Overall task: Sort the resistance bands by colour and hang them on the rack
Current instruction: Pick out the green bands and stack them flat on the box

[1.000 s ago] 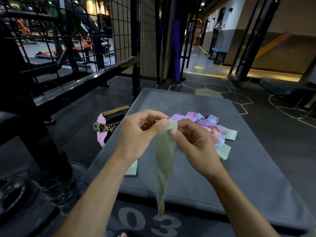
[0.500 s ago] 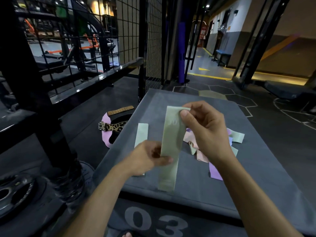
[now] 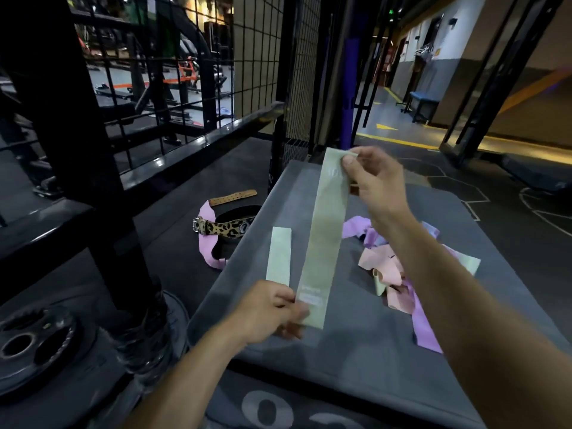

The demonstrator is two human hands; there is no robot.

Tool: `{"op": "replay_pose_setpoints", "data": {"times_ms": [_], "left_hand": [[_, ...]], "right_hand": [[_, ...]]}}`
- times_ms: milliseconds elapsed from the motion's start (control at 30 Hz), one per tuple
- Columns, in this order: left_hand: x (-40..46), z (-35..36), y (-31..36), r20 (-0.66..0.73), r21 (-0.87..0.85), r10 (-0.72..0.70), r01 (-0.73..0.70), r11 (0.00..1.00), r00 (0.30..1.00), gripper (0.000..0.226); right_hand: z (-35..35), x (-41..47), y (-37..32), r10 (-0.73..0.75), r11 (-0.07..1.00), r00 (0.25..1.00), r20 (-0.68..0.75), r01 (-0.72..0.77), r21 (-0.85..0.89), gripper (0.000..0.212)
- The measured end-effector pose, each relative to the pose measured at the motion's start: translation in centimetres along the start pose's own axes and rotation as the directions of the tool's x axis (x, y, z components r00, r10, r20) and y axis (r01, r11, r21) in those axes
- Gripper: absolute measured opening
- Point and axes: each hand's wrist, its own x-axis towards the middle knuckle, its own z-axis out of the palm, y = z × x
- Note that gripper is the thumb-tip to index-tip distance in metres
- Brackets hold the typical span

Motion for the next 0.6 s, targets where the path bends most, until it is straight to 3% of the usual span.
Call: {"op": "replay_pose_setpoints", "data": {"times_ms": [133, 233, 333, 600], "left_hand": [[0.2, -1.4, -0.6, -0.03, 0.07, -0.101, 0.103, 0.992, 0.994, 0.032], [0.6, -2.3, -1.1, -0.056, 0.173, -0.165, 0.172, 0.97, 0.985, 0.019], [1.1, -3.2, -1.3, -0.113, 0.256, -0.215, 0.238, 0.937, 0.97, 0.014], [2.8, -3.6, -1.2, -0.157, 0.598, -0.179, 0.237, 0.766, 0.971, 0.01]], "right_hand": [[1.9, 2.2, 7.6, 0.253, 0.968, 0.968, 0.004, -0.253, -0.007, 0.013], [3.7, 2.3, 12.2, 0.371, 0.928, 0.926, 0.069, -0.367, -0.071, 0.014], [5.5, 2.4, 15.5, 0.394, 0.911, 0.914, 0.092, -0.376, -0.168, 0.017], [8.6, 3.3, 21.8, 0.459, 0.861, 0.884, 0.09, -0.418, -0.29, 0.017]]}}
